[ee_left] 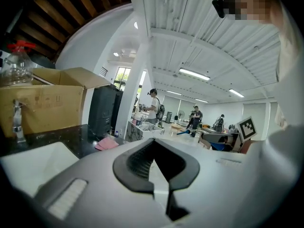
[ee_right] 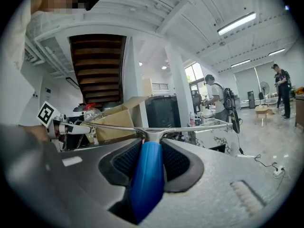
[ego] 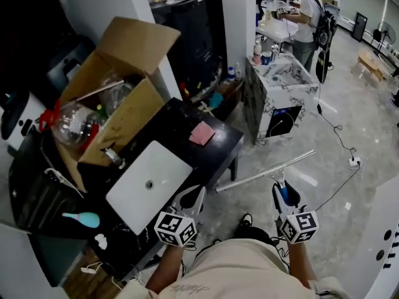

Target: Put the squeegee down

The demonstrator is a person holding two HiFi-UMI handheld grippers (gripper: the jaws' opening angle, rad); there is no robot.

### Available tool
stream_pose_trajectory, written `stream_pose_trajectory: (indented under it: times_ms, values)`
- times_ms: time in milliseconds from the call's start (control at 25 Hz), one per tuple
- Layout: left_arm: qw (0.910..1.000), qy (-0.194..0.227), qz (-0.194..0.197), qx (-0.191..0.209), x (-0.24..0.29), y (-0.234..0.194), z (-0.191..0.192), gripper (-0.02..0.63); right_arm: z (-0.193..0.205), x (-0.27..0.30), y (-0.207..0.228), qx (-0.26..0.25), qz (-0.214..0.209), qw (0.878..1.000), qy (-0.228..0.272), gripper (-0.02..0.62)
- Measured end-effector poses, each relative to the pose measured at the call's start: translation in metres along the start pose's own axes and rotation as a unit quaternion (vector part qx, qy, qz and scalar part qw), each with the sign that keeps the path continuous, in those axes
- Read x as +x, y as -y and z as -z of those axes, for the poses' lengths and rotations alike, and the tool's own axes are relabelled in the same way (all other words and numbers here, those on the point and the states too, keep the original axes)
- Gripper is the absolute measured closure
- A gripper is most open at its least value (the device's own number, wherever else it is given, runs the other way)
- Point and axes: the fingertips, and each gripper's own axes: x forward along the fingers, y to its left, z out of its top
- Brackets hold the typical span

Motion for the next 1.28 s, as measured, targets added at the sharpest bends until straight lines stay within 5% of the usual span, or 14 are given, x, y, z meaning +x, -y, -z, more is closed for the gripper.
stream_pose_trajectory:
  times_ms: [320,800,1280]
  values:
    - [0.9980,0.004,-0.062,0.003,0.043,-0.032,-0.024,0.592,-0.006,0.077,0.036,-0.005,-0.061,0.998,-0.018,0.465]
    - [0.9863,-0.058,-0.147,-0.048,0.074,-0.058,0.007,0.592,0.024,0.161,0.066,0.001,-0.141,0.987,-0.081,0.463]
    - [0.9839,-0.052,-0.148,-0.085,0.120,-0.139,-0.002,0.592,0.026,0.231,0.043,0.000,-0.149,0.981,-0.126,0.463]
